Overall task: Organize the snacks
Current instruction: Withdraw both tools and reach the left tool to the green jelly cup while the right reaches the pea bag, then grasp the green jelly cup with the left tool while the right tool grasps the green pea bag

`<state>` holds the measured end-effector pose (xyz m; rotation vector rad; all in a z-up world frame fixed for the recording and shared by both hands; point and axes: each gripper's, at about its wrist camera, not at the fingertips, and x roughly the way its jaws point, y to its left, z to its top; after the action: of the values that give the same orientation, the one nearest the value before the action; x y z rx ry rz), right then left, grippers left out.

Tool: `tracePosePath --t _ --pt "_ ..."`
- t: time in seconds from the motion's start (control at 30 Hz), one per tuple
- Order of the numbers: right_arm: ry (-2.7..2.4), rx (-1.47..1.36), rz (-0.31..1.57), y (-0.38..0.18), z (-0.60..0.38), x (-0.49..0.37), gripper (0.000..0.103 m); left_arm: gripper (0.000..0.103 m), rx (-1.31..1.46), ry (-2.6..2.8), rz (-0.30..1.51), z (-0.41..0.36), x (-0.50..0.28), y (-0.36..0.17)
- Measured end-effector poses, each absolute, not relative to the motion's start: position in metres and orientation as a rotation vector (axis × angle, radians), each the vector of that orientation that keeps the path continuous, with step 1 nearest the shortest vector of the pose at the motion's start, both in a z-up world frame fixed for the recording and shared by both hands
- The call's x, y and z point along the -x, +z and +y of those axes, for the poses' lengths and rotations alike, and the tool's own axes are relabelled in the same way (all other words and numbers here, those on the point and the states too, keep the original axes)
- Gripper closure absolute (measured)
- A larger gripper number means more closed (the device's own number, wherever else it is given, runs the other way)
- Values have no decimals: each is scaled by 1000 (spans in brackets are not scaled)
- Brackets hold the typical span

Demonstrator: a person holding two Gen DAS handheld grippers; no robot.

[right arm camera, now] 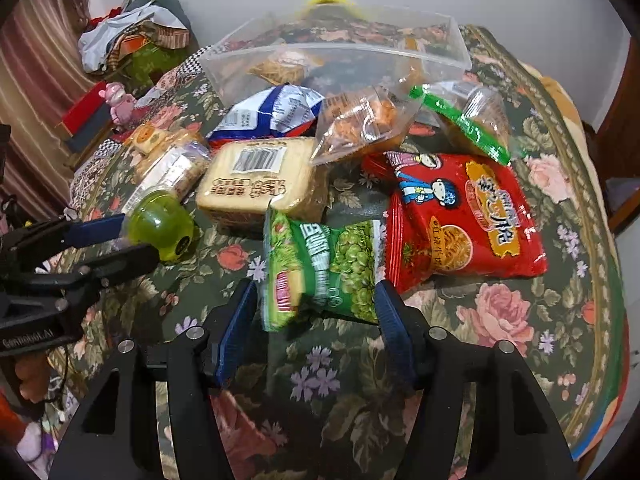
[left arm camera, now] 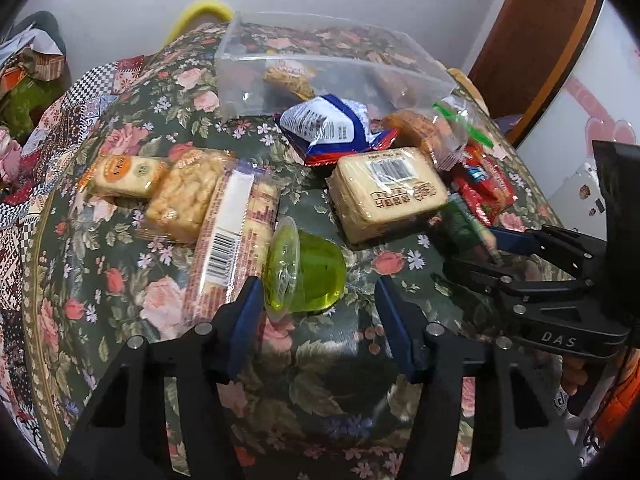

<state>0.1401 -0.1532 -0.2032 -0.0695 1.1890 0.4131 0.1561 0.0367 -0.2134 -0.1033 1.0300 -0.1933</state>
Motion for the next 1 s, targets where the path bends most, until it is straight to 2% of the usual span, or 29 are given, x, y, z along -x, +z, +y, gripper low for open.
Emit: tracePosePath --t 0.27,0.37,0.43,0.5,0.53,0.7,1.0 --pt "415 50 1192 -207 -158 -145 53 49 113 -168 1066 37 -172 -234" --pt "412 67 1182 -207 -159 -143 58 56 96 -150 1061 37 -174 -238" --pt "415 65 1178 -206 -159 -142 60 56 94 -150 1052 37 -174 -239" --pt "417 72 1174 -206 -159 -141 75 57 97 -151 1047 37 -171 -238" --pt "422 73 1175 -205 -158 -141 77 58 95 -149 1044 37 -170 -238" --pt "425 58 1158 -199 -159 -139 81 63 108 -152 1015 39 -162 -225" --pt "417 31 1094 -175 -167 -132 82 63 129 -173 975 37 -147 -202"
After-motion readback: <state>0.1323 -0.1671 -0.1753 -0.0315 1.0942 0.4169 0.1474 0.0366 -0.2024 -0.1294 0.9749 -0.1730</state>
